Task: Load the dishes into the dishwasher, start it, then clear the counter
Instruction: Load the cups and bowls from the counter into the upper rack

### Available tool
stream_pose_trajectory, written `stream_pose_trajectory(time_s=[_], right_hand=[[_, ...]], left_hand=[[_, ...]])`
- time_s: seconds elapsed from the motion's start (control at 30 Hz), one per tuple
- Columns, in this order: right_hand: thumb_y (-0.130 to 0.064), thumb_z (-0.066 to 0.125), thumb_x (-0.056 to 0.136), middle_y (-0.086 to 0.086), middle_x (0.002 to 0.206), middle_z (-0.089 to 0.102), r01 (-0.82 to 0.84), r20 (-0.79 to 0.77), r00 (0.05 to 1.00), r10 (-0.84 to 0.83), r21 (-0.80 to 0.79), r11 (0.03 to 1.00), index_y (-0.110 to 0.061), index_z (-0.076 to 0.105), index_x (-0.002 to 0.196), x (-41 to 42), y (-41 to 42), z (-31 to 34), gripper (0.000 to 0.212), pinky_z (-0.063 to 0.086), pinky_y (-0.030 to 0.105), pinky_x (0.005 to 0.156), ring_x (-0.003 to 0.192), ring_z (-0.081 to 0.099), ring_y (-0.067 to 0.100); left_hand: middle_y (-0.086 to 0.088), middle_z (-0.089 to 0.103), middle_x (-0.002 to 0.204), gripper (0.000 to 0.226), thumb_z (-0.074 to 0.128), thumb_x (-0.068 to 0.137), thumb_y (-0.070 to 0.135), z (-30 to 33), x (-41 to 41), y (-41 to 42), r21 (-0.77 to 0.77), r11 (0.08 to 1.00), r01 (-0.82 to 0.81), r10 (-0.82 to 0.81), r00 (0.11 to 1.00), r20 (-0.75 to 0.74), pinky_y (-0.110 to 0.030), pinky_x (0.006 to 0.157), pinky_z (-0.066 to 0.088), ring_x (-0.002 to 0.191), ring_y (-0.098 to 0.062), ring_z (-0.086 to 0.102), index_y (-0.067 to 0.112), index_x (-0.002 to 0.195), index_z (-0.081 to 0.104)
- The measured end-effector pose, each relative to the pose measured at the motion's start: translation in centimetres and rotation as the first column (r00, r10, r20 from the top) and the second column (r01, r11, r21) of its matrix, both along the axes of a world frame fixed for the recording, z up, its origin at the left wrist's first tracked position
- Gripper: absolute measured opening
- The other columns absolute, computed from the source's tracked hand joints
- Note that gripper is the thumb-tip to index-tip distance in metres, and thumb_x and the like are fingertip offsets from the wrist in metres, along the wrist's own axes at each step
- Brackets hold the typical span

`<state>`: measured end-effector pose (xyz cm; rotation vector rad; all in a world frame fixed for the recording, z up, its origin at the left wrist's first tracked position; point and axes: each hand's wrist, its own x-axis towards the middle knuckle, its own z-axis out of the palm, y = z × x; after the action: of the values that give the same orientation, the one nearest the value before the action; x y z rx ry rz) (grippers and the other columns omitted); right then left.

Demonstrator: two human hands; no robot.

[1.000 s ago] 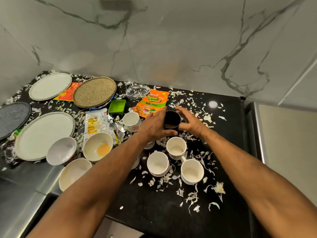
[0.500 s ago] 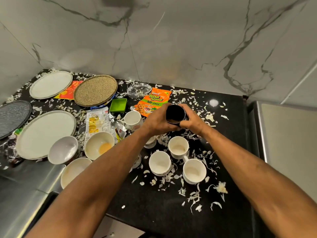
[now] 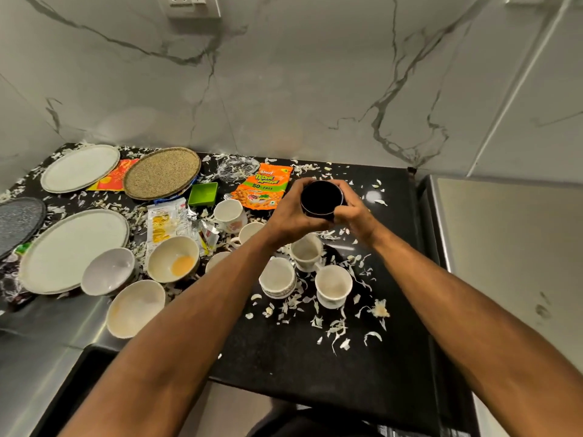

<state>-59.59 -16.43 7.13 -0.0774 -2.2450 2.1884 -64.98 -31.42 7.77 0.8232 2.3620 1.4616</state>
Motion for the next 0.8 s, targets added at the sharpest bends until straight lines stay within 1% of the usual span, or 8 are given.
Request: stream_pose_trajectory(time_s=[0.1,0.27,0.4,0.5,0.57,0.67,0.73,0.8], right_hand=[[-0.006,0.048,0.057,0.007,0.107,0.055,0.079,0.002,0.997,-0.079,-0.019,0.997,-0.011,0.048,0.122,3.2,0.5,0.1,0.065,0.048,0.018,0.061,0.095,0.056,0.014],[-0.005,0.046,0.055,0.008,0.108,0.056,0.273,-0.013,0.962,-0.274,-0.013,0.962,-0.005,0.047,0.124,8.5,0.8,0.1,0.070,0.049,0.020,0.070,0.100,0.055,0.015],[-0.005,0.047,0.054,0.010,0.111,0.055,0.402,-0.027,0.915,-0.402,0.014,0.915,-0.007,0.047,0.126,13.5,0.2,-0.2,0.073,0.049,0.020,0.065,0.100,0.055,0.016],[-0.005,0.047,0.054,0.006,0.105,0.056,0.492,-0.011,0.871,-0.492,-0.010,0.871,-0.012,0.050,0.119,17.3,-0.8,-0.6,0.066,0.047,0.018,0.058,0.094,0.055,0.014],[-0.005,0.048,0.054,0.005,0.104,0.057,0.542,-0.006,0.840,-0.542,-0.009,0.840,-0.013,0.051,0.117,20.0,-1.5,-1.0,0.065,0.048,0.019,0.057,0.094,0.056,0.015],[-0.004,0.048,0.052,0.004,0.103,0.058,0.621,0.001,0.784,-0.621,-0.016,0.784,-0.016,0.053,0.112,23.7,-2.5,-1.8,0.061,0.048,0.017,0.057,0.095,0.056,0.018],[-0.005,0.049,0.051,0.008,0.104,0.058,0.671,0.008,0.741,-0.671,-0.020,0.741,-0.016,0.054,0.111,26.3,-3.0,-2.4,0.061,0.048,0.017,0.057,0.096,0.056,0.021],[-0.006,0.051,0.049,0.011,0.109,0.058,0.717,0.019,0.697,-0.717,-0.002,0.697,-0.015,0.054,0.112,28.9,-3.4,-2.9,0.063,0.053,0.023,0.067,0.103,0.056,0.027]], left_hand=[[0.001,0.053,0.118,0.082,0.086,0.065,0.003,0.1,2.1,1.0,0.039,0.994,0.102,-0.104,0.994,0.034,-0.019,0.096,0.047,0.112,-0.009,0.053,0.013,0.131,0.039],[0.002,0.055,0.112,0.078,0.082,0.065,-0.009,-0.2,5.4,2.6,0.118,0.965,0.234,-0.244,0.966,0.086,-0.012,0.087,0.046,0.104,-0.004,0.056,0.010,0.129,0.040],[-0.002,0.057,0.115,0.087,0.088,0.058,0.003,-0.7,9.1,3.3,0.139,0.933,0.333,-0.345,0.936,0.069,-0.013,0.089,0.047,0.106,-0.008,0.057,0.006,0.132,0.042],[-0.006,0.058,0.118,0.093,0.085,0.053,0.020,-1.2,12.2,3.4,0.139,0.913,0.383,-0.397,0.912,0.100,-0.026,0.097,0.049,0.112,-0.016,0.059,0.010,0.134,0.041],[-0.004,0.060,0.117,0.095,0.086,0.053,0.022,-1.7,14.3,3.3,0.120,0.898,0.424,-0.436,0.894,0.102,-0.031,0.099,0.048,0.111,-0.018,0.059,0.012,0.135,0.040],[-0.004,0.059,0.117,0.092,0.088,0.057,0.017,-2.3,17.5,3.1,0.088,0.869,0.487,-0.494,0.863,0.103,-0.030,0.099,0.048,0.110,-0.017,0.058,0.011,0.135,0.041],[-0.003,0.060,0.117,0.092,0.084,0.054,0.026,-2.6,19.6,3.2,0.075,0.842,0.535,-0.540,0.837,0.093,-0.032,0.098,0.048,0.110,-0.017,0.059,0.013,0.134,0.042],[-0.002,0.060,0.117,0.091,0.082,0.053,0.029,-3.0,21.8,3.4,0.048,0.819,0.572,-0.574,0.814,0.094,-0.034,0.098,0.049,0.110,-0.017,0.059,0.015,0.134,0.043]])
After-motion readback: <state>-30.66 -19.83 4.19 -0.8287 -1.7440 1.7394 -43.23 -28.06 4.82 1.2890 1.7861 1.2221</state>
